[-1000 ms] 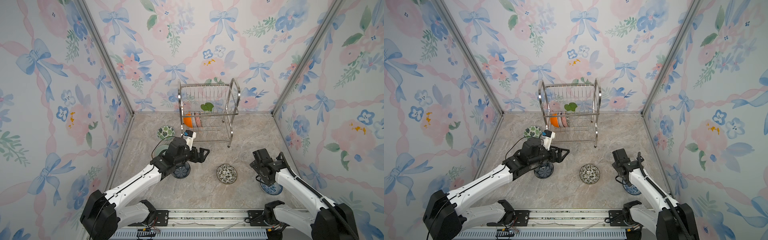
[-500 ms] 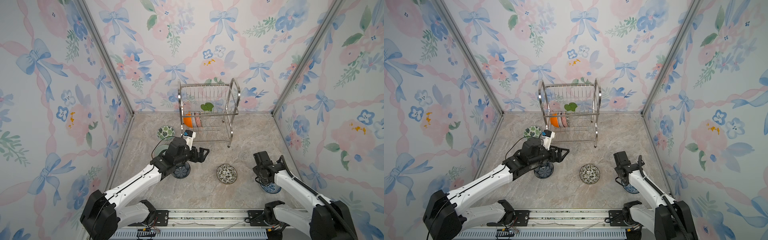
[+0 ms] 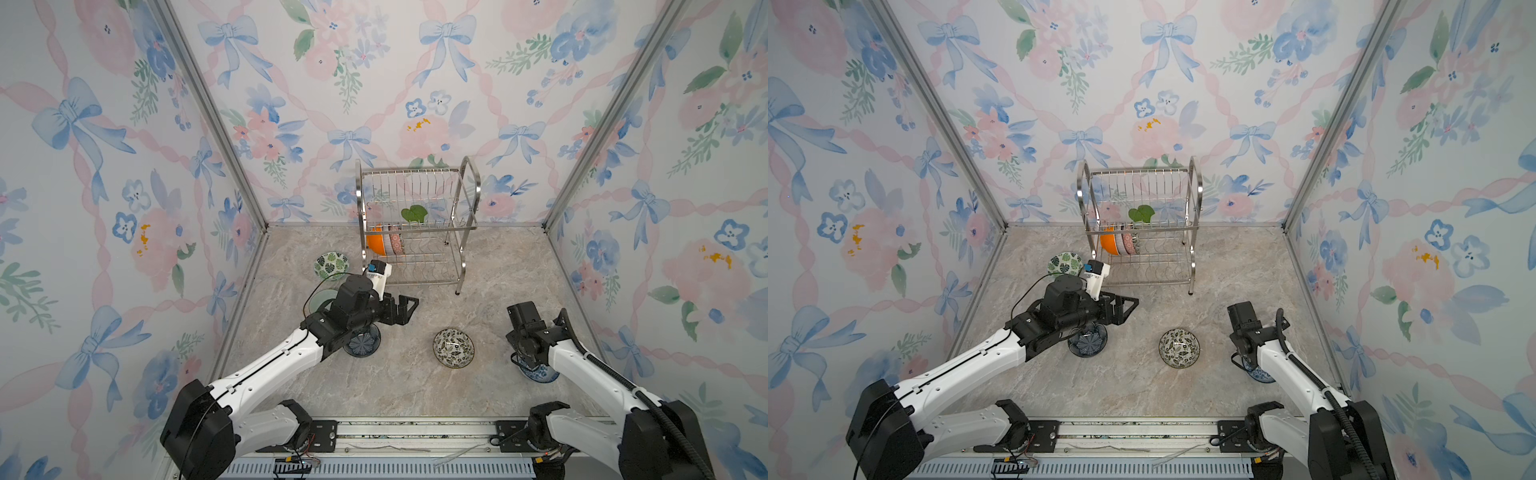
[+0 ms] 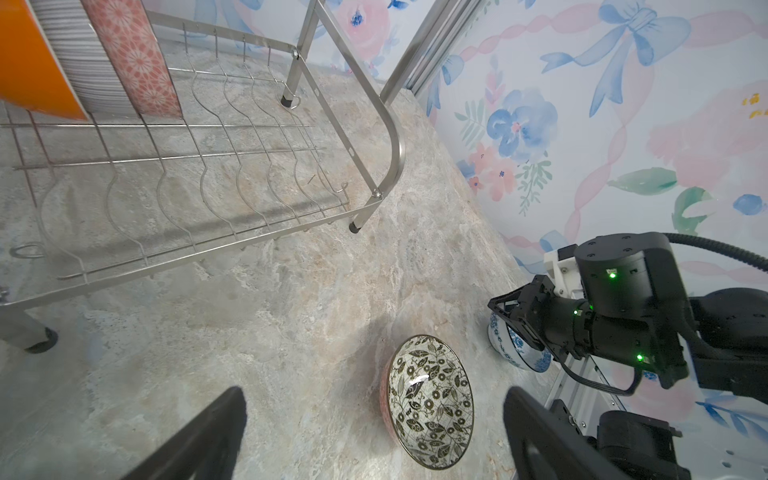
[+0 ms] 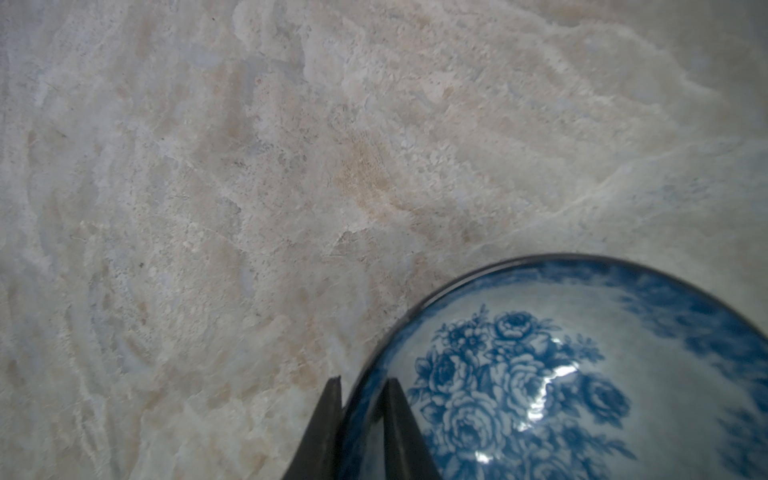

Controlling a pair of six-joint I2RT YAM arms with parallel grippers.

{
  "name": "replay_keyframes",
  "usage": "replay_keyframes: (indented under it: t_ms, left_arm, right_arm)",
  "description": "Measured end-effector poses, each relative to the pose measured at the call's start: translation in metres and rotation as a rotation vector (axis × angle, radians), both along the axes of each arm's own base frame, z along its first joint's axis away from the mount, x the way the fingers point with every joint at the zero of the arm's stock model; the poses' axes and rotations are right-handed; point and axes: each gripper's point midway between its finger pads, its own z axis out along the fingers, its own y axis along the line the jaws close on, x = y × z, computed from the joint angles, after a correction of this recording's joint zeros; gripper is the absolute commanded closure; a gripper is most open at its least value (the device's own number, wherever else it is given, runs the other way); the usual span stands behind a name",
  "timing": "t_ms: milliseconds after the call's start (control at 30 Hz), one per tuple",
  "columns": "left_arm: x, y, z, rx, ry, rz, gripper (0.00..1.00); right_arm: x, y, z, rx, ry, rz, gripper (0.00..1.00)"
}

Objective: Load the bowls into the dish rack
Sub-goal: 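Close right gripper on the rose bowl rim and lift it, then carry the rose bowl with right gripper toward the rack front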

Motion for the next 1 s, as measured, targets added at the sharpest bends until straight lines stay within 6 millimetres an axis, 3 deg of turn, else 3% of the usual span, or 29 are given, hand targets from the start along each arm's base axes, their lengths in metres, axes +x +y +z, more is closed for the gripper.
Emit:
replay_keyframes:
  t_ms: [333,633,800,1000]
  left_arm:
    - [-0.005,-0.01,-0.004,-0.001,0.008,-0.034,0.02]
    - [-0.008,-0.019,-0.008,0.006,0.017,-0.057,0.02]
    - [-0.007,-0.02,-0.006,0.004,0.014,-0.058,0.02]
    - [-0.006,-0.019,-0.007,0.01,0.013,-0.047,0.02]
  right_arm:
    - [0.034,0.01,0.015,0.003,-0.125,0.101,1.0]
    - [0.085,0.045,0.028,0.068,-0.216,0.272,1.0]
    - [0.116,0.096,0.034,0.086,-0.211,0.439,1.0]
    - [0.136,0.16,0.034,0.077,-0.186,0.632,0.98]
